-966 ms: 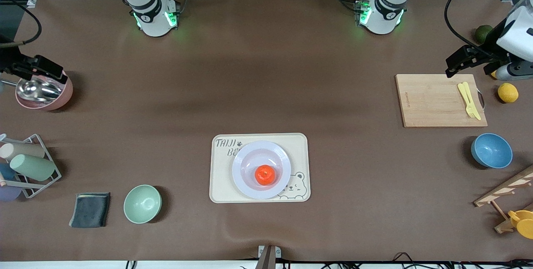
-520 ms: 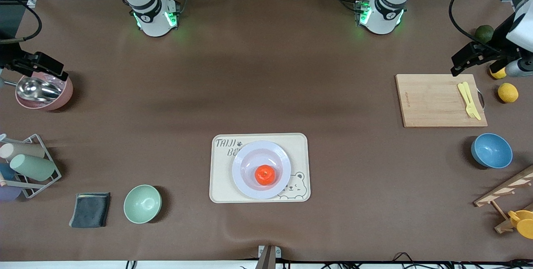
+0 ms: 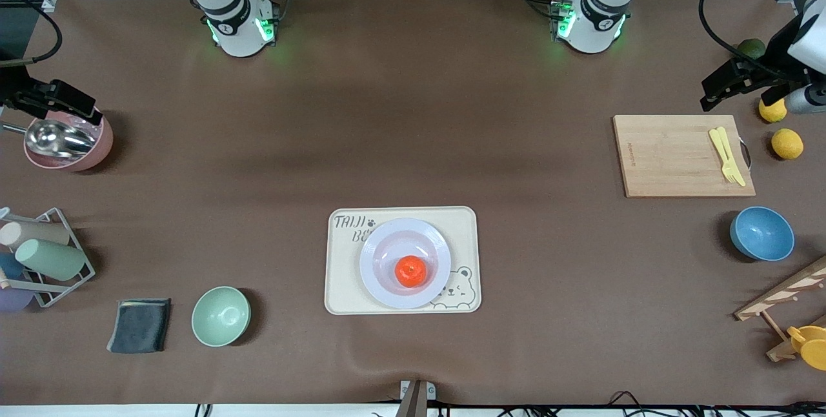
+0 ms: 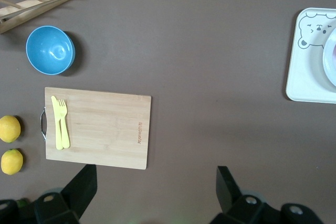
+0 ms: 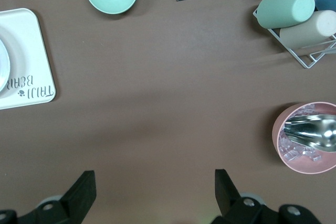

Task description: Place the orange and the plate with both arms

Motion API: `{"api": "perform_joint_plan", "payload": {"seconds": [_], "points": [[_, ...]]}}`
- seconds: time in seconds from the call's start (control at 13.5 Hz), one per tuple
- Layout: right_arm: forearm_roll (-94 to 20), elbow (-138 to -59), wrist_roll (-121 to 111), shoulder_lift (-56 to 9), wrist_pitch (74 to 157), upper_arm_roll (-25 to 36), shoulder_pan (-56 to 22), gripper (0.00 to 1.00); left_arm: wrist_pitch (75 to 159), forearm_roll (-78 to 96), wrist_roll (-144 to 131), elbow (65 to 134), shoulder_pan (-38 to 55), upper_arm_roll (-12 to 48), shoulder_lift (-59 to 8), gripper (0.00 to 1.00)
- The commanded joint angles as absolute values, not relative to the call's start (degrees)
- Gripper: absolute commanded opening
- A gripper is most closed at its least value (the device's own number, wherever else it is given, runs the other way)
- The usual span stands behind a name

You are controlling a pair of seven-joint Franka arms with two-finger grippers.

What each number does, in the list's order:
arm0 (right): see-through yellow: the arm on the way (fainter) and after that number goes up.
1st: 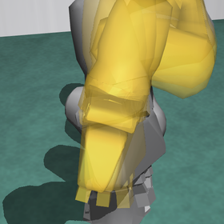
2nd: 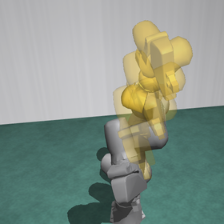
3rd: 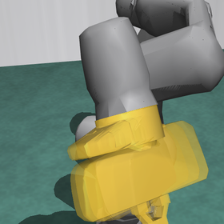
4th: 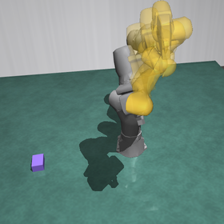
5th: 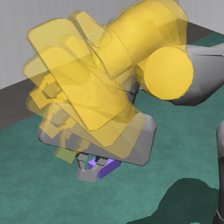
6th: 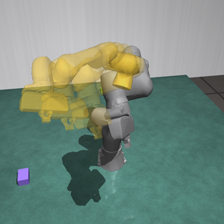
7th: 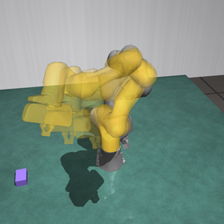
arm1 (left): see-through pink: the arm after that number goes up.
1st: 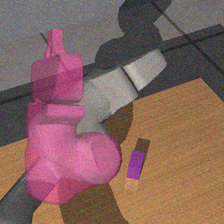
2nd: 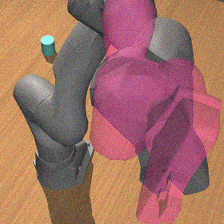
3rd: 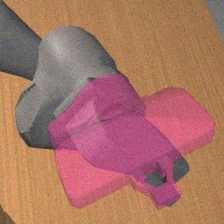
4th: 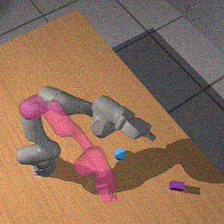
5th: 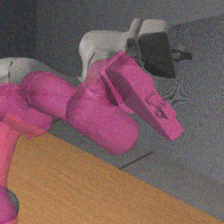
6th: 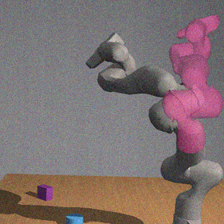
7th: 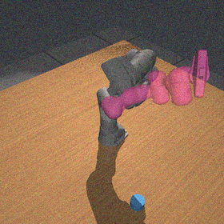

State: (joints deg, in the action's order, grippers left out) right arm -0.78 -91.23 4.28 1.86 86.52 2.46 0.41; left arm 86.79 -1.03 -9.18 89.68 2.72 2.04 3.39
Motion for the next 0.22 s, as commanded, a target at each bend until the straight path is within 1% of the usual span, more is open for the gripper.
{"api": "perform_joint_plan", "payload": {"seconds": [0.0, 0.15], "points": [[0.26, -91.93, 1.85, 2.55, 86.92, 1.23, 2.72, 1.00, 85.25, -1.32, -9.32, 87.71, 2.64, 2.29, 1.94, 1.00], [0.35, -91.67, 0.01, 2.37, 87.19, 1.14, 2.55, 1.00, 85.25, -1.84, -9.23, 87.71, 2.64, 2.37, 1.93, 1.00]]}}
